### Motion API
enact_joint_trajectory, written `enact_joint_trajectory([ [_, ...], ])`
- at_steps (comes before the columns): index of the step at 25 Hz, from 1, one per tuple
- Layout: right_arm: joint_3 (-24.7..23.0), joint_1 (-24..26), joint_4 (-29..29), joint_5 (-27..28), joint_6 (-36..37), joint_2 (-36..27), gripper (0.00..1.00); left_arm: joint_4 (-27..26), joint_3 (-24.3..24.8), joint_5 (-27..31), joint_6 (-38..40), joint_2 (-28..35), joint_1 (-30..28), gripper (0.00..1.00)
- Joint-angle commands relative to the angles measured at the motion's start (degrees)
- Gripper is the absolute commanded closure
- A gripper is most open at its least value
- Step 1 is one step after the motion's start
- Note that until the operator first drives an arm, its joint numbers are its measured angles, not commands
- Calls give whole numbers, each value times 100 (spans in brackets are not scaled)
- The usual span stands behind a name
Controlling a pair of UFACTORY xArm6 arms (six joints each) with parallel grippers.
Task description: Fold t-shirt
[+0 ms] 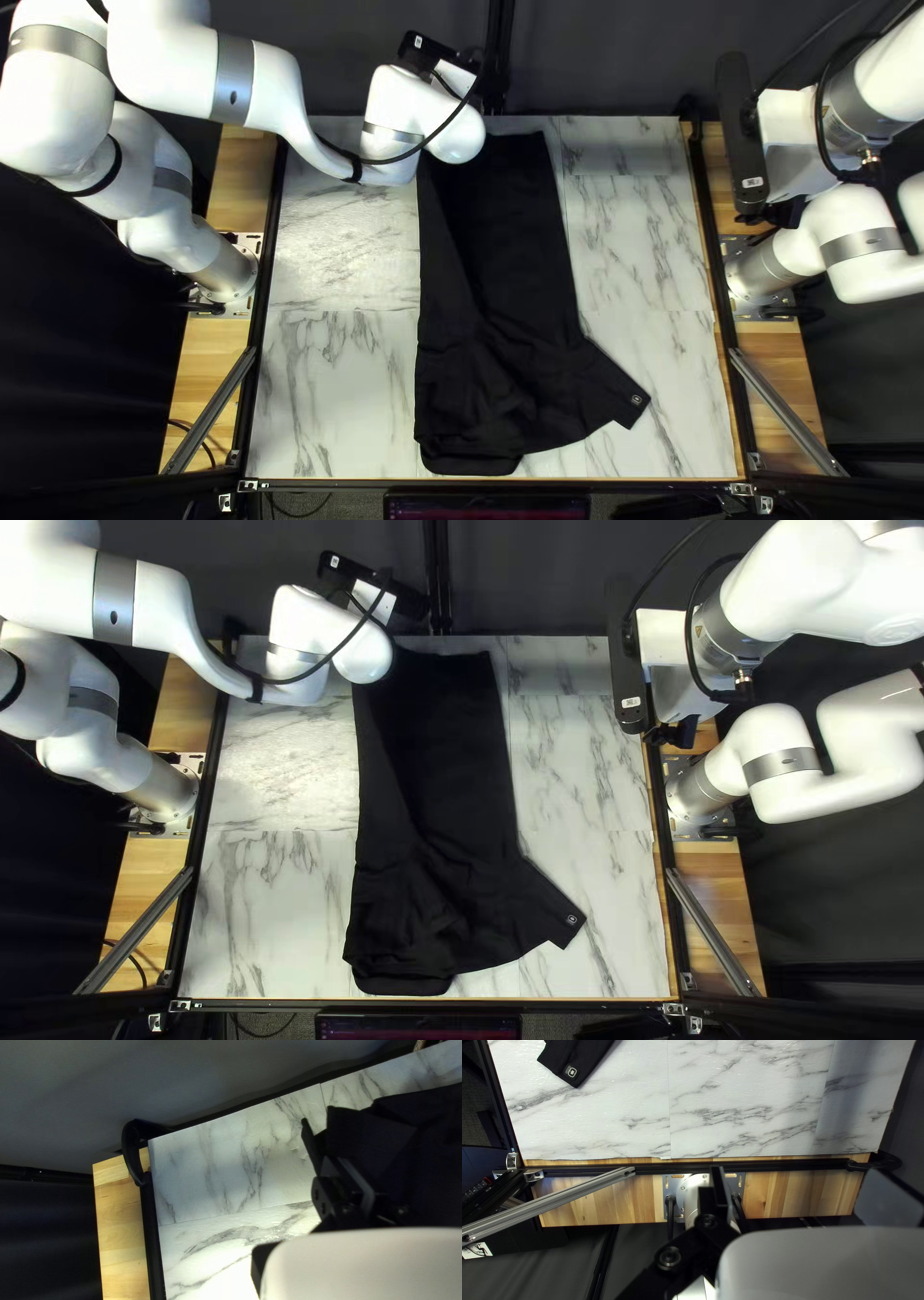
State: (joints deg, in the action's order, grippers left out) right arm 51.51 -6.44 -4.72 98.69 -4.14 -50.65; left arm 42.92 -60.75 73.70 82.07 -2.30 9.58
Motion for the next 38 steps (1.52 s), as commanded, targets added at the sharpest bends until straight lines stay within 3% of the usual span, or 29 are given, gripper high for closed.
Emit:
enact_joint_trajectory([
  [1, 0, 0, 0, 0, 0, 0, 0, -8, -92, -99, -31, -143, 74, 100],
  [29, 0, 0, 0, 0, 0, 0, 0, -490, -1687, -784, -339, -2197, 603, 100],
  [38, 0, 0, 0, 0, 0, 0, 0, -592, -1724, -1109, -373, -2417, 751, 100],
])
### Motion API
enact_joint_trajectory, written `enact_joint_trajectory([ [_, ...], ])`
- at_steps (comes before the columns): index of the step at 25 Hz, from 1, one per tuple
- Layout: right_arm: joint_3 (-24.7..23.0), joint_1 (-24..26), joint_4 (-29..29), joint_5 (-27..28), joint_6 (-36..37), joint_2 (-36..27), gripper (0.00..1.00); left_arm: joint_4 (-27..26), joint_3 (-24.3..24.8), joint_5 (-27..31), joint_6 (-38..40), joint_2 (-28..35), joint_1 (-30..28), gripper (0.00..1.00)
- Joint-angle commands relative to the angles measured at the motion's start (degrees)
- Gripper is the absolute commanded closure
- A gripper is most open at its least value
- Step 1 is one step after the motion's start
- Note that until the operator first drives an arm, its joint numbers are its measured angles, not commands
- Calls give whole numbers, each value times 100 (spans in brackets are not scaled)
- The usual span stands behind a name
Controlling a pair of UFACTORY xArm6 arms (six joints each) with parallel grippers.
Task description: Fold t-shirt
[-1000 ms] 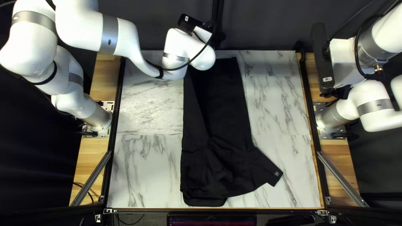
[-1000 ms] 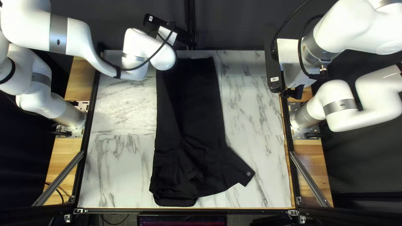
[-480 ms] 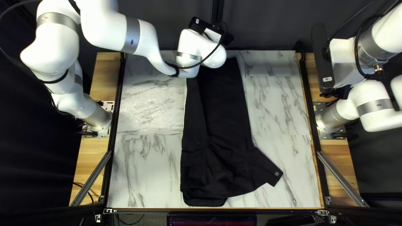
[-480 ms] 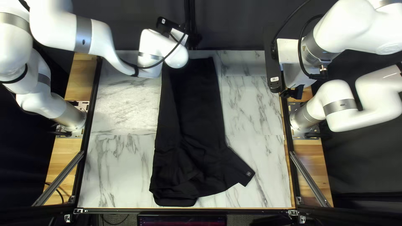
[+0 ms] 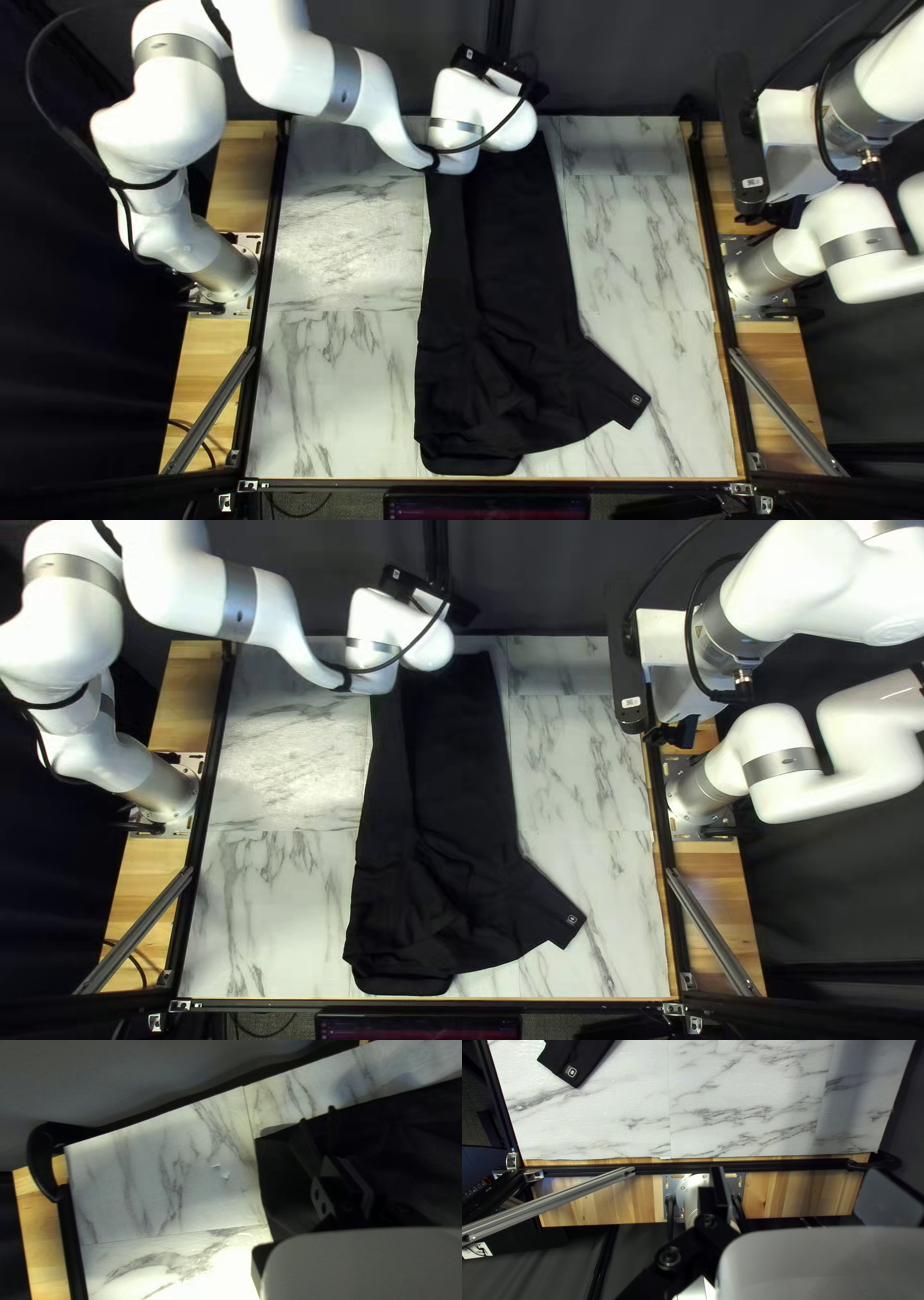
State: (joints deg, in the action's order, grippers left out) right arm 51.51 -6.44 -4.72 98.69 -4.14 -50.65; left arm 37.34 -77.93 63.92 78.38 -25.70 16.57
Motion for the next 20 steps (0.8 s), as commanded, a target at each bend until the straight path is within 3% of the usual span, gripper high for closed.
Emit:
enact_joint_trajectory([
  [1, 0, 0, 0, 0, 0, 0, 0, -52, -16, -174, -12, -105, 71, 100],
  [17, 0, 0, 0, 0, 0, 0, 0, -327, -666, -343, -229, -802, 185, 98],
  [19, 0, 0, 0, 0, 0, 0, 0, -392, -589, -378, -339, -720, 183, 0],
  [20, 0, 0, 0, 0, 0, 0, 0, -426, -545, -401, -406, -669, 184, 0],
])
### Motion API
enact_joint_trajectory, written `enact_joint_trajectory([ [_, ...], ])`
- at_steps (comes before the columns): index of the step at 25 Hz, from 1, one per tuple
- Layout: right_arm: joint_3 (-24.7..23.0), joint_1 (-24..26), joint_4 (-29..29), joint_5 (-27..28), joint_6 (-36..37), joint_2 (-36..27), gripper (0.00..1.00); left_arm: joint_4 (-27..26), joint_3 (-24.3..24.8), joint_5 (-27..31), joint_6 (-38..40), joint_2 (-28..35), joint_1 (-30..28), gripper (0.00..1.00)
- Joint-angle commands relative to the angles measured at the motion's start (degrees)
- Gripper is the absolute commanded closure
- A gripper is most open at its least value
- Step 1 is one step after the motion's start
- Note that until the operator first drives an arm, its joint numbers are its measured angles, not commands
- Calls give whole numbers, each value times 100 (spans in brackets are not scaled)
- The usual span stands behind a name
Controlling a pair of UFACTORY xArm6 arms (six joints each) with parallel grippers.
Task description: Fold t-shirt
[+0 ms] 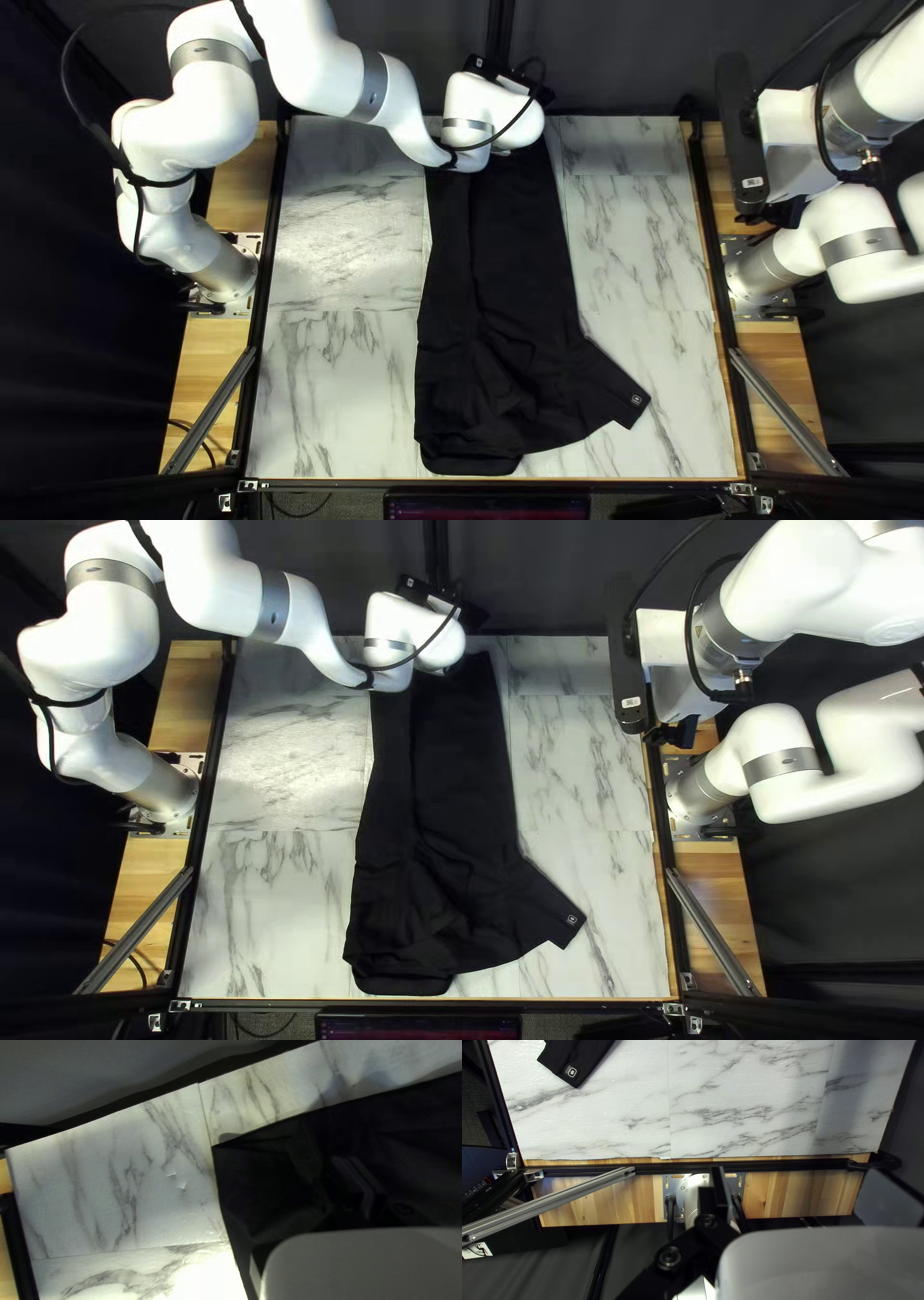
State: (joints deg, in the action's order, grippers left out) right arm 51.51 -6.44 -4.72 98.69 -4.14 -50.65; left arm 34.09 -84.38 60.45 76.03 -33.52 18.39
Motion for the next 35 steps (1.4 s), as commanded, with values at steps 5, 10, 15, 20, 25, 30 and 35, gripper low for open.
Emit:
enact_joint_trajectory([
  [5, 0, 0, 0, 0, 0, 0, 0, -168, 765, -253, -574, 818, 19, 0],
  [10, 0, 0, 0, 0, 0, 0, 0, -133, 1728, -481, -957, 1830, 141, 0],
  [15, 0, 0, 0, 0, 0, 0, 0, -240, 2586, -1022, -1717, 2549, 403, 0],
  [20, 0, 0, 0, 0, 0, 0, 0, -688, 3248, -1745, -2500, 3057, 292, 0],
  [25, 0, 0, 0, 0, 0, 0, 0, -884, 3344, -1685, -2575, 3339, -318, 0],
  [30, 0, 0, 0, 0, 0, 0, 0, -928, 3370, -1453, -1782, 3410, -976, 0],
  [35, 0, 0, 0, 0, 0, 0, 0, -936, 3015, -1132, -328, 3010, -1700, 0],
])
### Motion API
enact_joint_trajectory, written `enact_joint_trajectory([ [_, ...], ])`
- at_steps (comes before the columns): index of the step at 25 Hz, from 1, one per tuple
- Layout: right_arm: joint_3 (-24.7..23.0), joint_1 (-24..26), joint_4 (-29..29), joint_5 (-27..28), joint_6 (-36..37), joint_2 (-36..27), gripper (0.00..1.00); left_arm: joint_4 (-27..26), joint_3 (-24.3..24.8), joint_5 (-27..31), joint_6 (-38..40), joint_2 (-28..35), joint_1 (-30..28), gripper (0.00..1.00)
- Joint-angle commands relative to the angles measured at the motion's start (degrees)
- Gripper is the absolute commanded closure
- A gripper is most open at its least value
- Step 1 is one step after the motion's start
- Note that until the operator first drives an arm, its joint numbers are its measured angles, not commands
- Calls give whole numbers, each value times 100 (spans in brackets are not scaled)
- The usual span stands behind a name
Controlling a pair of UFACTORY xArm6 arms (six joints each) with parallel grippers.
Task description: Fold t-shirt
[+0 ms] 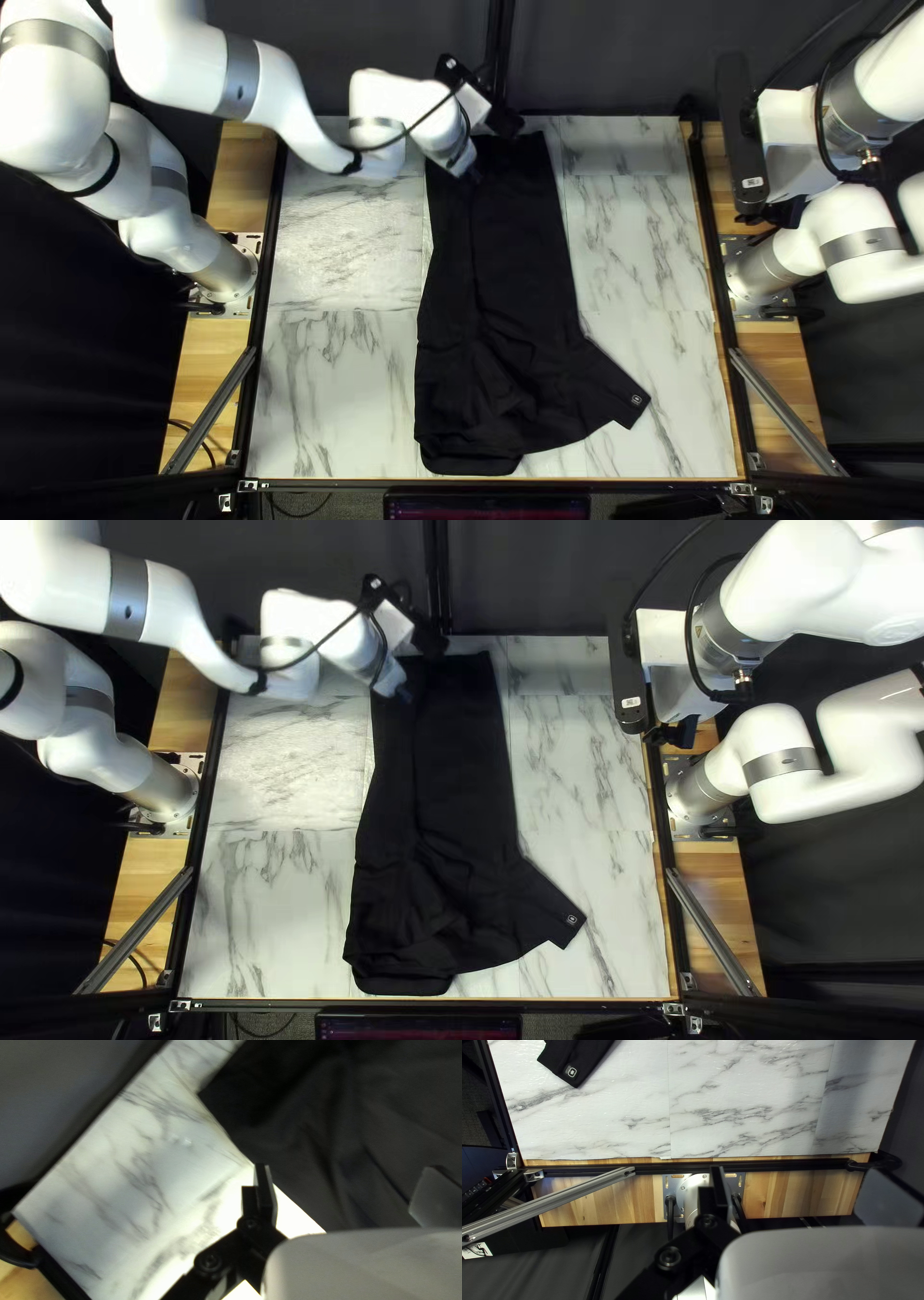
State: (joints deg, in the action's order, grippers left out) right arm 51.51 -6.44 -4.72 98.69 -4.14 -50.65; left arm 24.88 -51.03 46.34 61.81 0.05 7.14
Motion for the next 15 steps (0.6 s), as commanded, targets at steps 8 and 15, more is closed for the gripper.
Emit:
enact_joint_trajectory([
  [8, 0, 0, 0, 0, 0, 0, 0, -396, -1553, 1156, 2167, -1436, -1070, 0],
  [15, 0, 0, 0, 0, 0, 0, 0, -325, -1663, 1202, 2421, -1670, -1246, 0],
])
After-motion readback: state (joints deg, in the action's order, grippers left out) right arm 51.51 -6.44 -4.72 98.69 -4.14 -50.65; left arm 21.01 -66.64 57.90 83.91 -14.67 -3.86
